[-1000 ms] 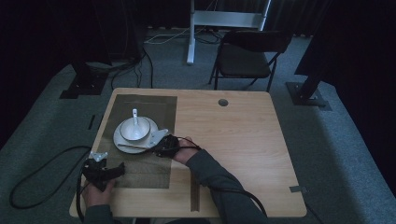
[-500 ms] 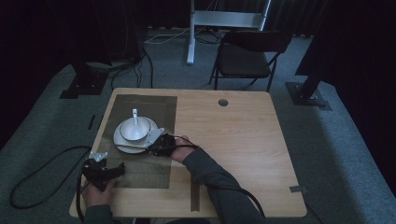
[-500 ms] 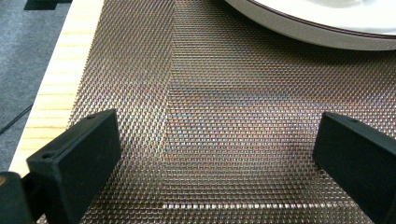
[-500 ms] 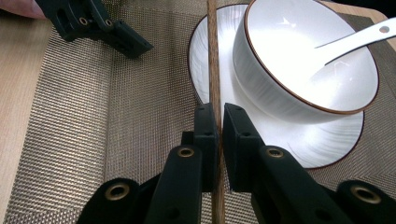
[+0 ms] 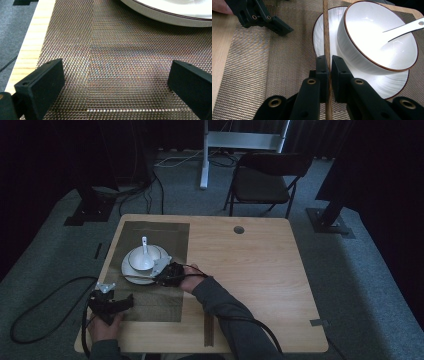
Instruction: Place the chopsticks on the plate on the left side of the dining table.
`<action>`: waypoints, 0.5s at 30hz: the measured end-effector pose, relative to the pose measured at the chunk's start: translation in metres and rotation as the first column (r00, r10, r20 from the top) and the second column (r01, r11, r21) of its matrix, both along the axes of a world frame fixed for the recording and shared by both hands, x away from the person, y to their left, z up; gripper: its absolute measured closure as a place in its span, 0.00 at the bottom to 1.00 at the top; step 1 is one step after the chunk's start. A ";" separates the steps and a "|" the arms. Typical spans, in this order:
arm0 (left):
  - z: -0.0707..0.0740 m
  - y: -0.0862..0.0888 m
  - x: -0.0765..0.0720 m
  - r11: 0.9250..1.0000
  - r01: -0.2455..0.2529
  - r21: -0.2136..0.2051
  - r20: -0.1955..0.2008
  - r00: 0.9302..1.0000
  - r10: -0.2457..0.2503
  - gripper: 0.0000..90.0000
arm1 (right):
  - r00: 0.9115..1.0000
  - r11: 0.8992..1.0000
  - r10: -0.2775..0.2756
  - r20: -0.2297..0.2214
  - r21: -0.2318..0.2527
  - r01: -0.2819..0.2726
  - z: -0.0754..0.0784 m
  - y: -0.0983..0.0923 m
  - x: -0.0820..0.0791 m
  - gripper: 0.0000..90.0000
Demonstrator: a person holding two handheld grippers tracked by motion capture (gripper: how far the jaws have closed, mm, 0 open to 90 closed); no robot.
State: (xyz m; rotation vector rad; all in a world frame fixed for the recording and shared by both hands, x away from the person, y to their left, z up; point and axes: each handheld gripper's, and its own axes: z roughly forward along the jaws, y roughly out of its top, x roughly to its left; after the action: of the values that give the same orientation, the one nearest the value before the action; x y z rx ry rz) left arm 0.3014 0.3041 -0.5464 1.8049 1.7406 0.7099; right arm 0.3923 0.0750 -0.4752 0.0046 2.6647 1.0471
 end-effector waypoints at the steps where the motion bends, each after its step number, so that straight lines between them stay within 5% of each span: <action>1: 0.000 0.000 0.000 1.000 0.000 0.000 0.000 1.000 0.000 0.02 | 1.000 1.000 0.002 0.001 0.000 -0.002 0.000 0.001 0.000 0.94; 15: 0.000 0.000 0.000 1.000 0.000 0.000 0.000 1.000 0.000 0.02 | 1.000 1.000 -0.003 0.001 -0.013 0.003 -0.001 0.009 0.005 0.94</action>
State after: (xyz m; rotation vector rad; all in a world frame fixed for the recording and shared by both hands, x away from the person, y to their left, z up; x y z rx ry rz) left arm 0.3014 0.3041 -0.5464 1.8051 1.7406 0.7098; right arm 0.3969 0.0843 -0.4766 0.0048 2.6698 1.0284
